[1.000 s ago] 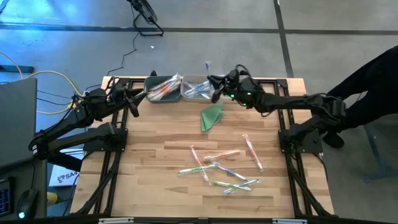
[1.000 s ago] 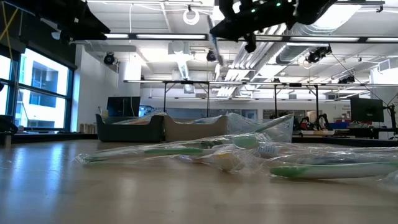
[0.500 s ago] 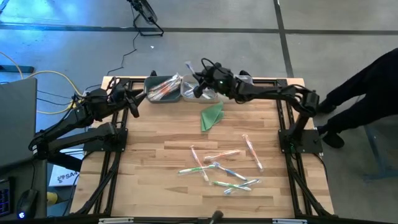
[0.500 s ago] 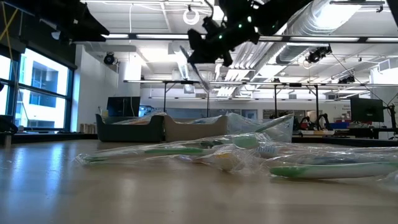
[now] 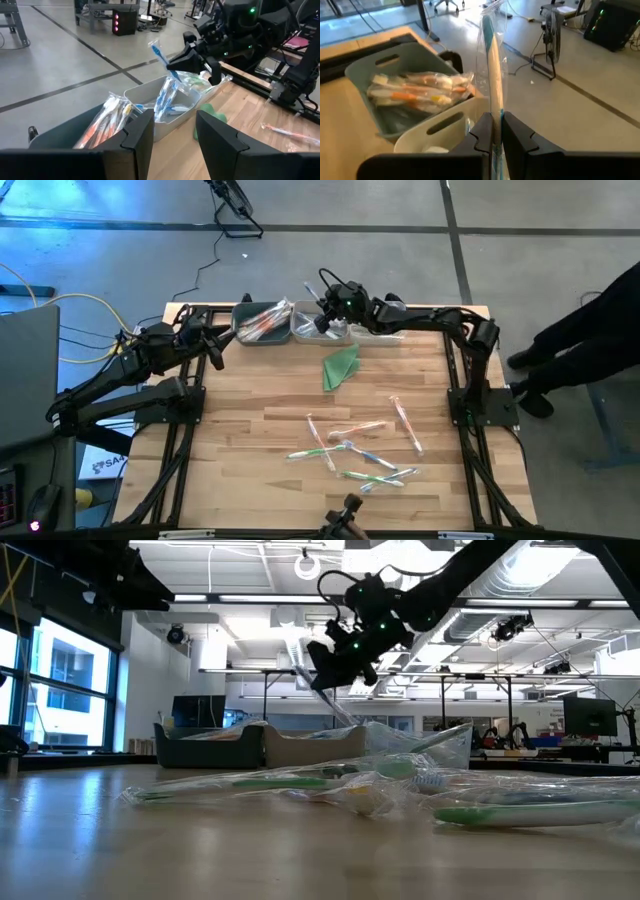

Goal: Pick & Place Toothbrushes
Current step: Put the blue toothbrush into the gray bin

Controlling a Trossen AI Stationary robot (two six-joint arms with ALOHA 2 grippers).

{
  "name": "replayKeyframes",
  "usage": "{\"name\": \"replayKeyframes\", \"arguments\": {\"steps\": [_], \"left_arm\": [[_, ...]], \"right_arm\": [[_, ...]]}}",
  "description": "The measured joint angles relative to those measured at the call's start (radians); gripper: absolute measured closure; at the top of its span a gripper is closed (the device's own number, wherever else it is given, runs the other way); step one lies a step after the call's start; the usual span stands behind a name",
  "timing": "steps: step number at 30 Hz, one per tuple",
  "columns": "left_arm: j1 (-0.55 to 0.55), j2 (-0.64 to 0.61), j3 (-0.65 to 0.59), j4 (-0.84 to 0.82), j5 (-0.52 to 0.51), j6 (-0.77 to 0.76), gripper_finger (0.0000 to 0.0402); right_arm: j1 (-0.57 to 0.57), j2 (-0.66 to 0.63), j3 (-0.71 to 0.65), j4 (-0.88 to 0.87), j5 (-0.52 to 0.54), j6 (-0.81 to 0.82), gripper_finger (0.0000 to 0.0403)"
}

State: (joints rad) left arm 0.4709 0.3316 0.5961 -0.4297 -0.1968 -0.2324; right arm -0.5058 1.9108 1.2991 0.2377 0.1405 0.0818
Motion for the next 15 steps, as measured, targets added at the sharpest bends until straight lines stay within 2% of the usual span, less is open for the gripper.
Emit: {"name": "replayKeyframes", "arguments": {"steps": [9, 15], "left_arm": [[0.0, 0.0, 0.0, 0.0, 0.0, 0.0, 0.0259], [0.0, 0.0, 0.0, 0.0, 0.0, 0.0, 0.0259]], "right_arm": [[-0.053, 0.042, 0.0, -0.028, -0.098, 0.003, 0.0388], [-0.065, 0.059, 0.0, -0.058, -0.127, -0.003, 0.0388]]}}
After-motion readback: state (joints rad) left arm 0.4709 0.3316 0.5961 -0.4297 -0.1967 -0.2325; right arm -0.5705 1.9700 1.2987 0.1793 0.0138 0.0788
